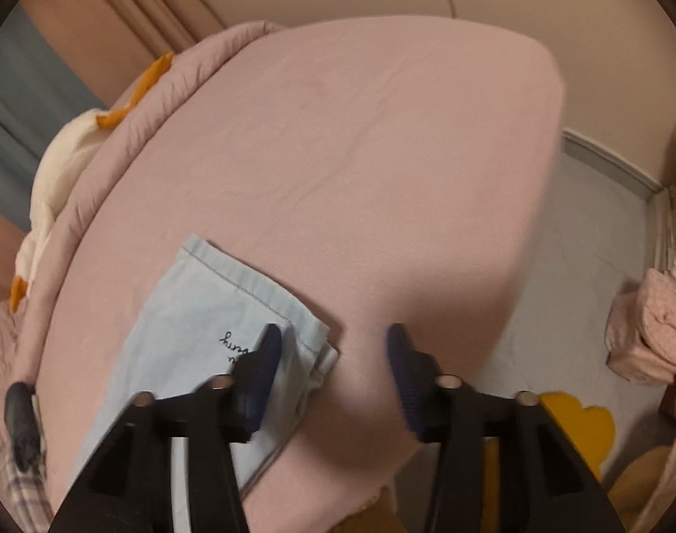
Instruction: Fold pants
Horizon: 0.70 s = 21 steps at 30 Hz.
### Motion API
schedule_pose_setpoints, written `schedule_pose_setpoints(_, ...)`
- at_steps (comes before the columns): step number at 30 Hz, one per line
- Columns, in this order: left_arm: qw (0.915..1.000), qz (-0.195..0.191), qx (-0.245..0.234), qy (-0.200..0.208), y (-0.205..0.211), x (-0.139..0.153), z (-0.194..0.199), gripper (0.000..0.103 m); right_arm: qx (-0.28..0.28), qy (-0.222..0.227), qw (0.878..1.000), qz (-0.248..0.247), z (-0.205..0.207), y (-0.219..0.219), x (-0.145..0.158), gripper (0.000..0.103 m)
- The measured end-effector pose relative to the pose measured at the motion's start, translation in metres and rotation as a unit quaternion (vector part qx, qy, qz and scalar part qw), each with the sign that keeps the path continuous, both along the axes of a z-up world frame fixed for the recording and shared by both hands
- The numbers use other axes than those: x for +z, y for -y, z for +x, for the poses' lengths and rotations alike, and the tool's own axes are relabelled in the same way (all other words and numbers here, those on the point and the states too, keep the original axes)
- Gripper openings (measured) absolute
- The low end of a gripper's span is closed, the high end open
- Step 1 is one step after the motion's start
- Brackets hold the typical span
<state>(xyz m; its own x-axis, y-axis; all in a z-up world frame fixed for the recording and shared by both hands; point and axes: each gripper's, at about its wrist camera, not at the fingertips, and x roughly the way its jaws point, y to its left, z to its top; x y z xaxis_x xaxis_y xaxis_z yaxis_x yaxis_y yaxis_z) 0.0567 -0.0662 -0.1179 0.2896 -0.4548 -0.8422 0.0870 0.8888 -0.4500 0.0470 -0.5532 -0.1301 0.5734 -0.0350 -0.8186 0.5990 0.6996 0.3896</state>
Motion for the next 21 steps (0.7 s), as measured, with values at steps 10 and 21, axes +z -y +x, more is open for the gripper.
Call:
schedule_pose_setpoints(10, 0.9999, 0.003, -0.006, 0.011, 0.002, -0.011, -0.001, 0.070, 0.002, 0.036, 0.996, 0.082, 0.019, -0.011, -0.034, 0.037)
schedule_pose_setpoints(21, 0.9987, 0.006, 0.034, 0.036, -0.021, 0.011, -0.012, 0.070, 0.121, 0.149, 0.980, -0.048, 0.001, -0.089, 0.090, 0.012)
